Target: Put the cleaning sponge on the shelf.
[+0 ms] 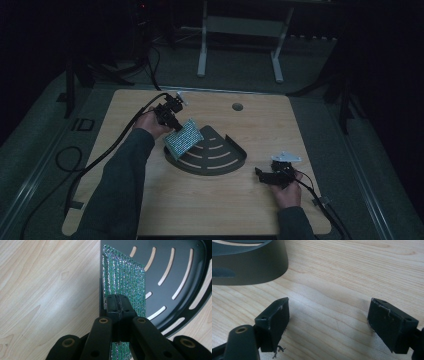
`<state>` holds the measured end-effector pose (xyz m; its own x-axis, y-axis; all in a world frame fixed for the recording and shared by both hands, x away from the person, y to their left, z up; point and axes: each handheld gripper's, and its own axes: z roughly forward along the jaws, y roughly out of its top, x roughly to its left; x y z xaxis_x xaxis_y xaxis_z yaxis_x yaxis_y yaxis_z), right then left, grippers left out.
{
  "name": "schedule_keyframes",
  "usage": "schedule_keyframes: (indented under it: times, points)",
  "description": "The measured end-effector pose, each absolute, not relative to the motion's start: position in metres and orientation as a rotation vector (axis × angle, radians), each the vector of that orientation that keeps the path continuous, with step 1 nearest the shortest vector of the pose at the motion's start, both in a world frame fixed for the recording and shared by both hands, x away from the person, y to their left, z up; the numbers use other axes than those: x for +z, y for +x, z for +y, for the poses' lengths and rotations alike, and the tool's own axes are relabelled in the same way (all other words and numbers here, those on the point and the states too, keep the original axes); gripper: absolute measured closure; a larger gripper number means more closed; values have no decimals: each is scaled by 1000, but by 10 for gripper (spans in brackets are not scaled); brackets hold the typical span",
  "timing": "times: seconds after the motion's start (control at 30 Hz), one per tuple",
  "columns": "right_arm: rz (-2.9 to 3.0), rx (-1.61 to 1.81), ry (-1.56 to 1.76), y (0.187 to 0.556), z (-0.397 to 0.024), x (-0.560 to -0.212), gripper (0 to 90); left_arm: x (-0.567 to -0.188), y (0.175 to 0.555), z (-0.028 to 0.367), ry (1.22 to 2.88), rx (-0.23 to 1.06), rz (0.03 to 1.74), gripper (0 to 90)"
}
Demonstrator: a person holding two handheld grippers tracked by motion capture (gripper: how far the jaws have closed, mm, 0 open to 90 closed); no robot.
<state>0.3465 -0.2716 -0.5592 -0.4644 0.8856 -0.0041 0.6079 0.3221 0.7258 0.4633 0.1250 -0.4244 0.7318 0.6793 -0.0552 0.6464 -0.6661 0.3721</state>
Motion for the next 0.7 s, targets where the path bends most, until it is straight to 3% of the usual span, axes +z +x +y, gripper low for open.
schedule_keyframes:
  times: [0.7]
  points:
    - [2191, 939, 1323, 346, -272, -559, 174, -447, 468, 111, 2632, 106, 1002, 900]
